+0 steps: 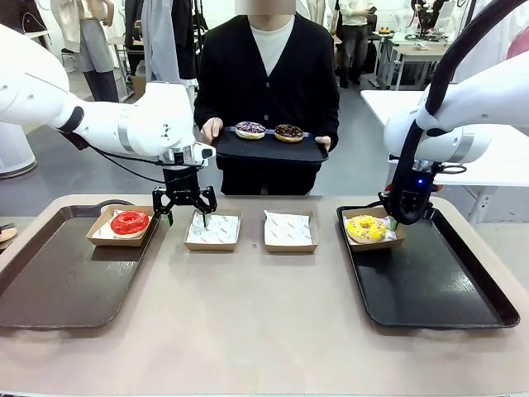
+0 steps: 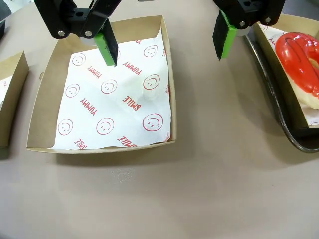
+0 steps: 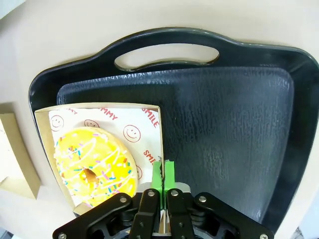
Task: Individually package the donuts and arrange them on the tray.
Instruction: Place the picked Paper togo box on the Handle tray while simultaneously picking up another Paper togo box from the table with the other hand.
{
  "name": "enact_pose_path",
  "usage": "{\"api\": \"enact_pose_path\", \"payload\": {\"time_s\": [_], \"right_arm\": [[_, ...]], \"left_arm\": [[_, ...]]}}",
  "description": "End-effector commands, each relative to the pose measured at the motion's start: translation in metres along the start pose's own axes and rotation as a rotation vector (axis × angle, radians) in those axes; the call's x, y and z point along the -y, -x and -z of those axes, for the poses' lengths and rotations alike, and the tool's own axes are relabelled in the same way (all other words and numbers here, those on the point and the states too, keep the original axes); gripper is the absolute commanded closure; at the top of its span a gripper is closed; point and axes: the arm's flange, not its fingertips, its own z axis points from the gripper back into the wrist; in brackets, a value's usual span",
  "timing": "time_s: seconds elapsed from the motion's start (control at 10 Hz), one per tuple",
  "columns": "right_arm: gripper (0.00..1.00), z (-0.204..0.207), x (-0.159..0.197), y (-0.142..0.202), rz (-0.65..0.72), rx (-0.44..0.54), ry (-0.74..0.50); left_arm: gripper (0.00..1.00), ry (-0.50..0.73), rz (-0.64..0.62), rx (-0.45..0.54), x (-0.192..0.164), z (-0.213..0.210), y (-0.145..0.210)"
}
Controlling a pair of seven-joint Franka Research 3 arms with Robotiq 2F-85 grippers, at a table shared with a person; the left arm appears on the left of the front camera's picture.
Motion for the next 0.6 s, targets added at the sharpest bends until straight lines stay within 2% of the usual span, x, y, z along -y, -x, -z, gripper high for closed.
{"api": "enact_pose_path", "payload": {"time_s": [0.0, 0.5], "right_arm": [[0.99, -0.001, -0.002, -0.005, 0.010, -0.011, -0.016], [0.99, -0.023, -0.004, -0.007, 0.003, -0.012, -0.013]], "left_arm": [[0.00, 0.024, 0.013, -0.019, -0.001, -0.001, -0.007], [0.00, 0.013, -0.011, 0.006, -0.004, 0.003, -0.011]]}}
